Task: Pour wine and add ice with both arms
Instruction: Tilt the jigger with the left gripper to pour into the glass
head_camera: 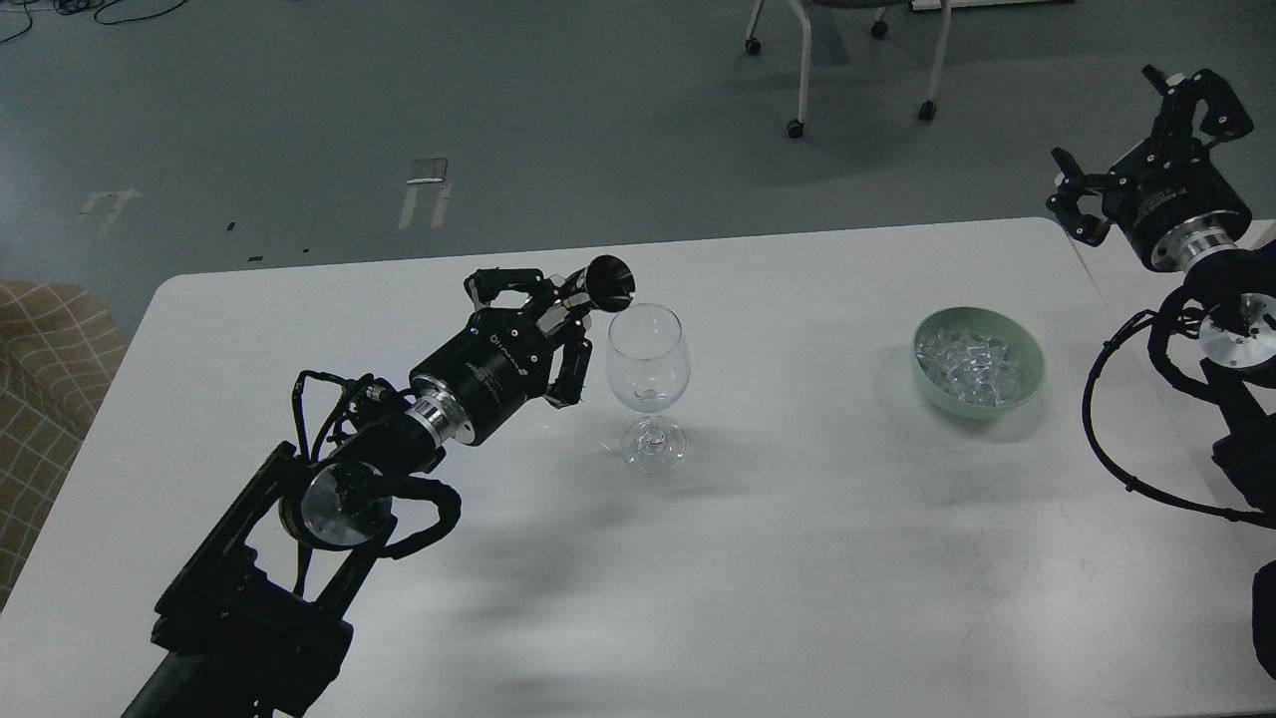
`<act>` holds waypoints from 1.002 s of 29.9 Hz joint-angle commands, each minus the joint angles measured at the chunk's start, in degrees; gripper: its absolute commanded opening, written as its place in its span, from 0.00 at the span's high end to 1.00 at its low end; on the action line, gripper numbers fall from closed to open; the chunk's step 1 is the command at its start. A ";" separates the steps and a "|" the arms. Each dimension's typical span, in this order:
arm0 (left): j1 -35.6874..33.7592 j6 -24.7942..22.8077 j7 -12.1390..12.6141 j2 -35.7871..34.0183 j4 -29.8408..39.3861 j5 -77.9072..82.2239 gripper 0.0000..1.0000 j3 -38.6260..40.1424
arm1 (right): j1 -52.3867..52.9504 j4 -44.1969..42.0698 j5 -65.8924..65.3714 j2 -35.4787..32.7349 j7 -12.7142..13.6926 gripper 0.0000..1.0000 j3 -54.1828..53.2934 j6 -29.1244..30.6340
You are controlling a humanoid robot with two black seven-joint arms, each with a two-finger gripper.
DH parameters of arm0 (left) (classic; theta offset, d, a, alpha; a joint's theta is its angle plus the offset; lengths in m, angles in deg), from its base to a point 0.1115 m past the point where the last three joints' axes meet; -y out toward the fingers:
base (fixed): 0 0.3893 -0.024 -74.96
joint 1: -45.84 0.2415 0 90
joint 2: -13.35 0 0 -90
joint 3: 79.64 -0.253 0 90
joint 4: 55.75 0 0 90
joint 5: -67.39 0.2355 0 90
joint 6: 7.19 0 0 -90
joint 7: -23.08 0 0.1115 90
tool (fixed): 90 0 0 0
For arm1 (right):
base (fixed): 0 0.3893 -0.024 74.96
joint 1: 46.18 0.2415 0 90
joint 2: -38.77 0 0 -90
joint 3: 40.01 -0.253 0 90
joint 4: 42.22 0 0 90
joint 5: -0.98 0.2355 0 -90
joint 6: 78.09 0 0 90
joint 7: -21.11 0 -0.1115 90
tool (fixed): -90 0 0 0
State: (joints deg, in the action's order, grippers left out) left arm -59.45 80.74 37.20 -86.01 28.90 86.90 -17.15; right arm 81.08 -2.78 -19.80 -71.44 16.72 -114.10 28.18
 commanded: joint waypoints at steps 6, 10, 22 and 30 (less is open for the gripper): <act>-0.35 -0.13 -0.05 -0.04 -0.10 3.51 1.00 0.00 | -0.17 -0.07 0.03 -0.18 0.00 0.00 0.00 0.16; -0.52 -0.57 0.21 -0.04 0.25 4.31 1.00 0.00 | -0.26 0.02 0.03 -0.18 0.00 0.00 0.00 0.16; -1.66 -2.32 0.21 -0.04 0.26 10.10 1.00 -2.45 | -0.35 0.28 0.03 -0.53 0.00 0.00 0.00 0.16; -2.90 -3.64 0.12 -0.75 0.17 14.06 1.00 -3.52 | -0.26 0.46 0.03 -0.62 0.00 0.00 -0.18 0.16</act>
State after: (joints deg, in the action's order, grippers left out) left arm -62.15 77.64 37.41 -86.35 29.14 99.49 -20.60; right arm 80.80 -2.32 -19.76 -72.01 16.72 -114.20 28.35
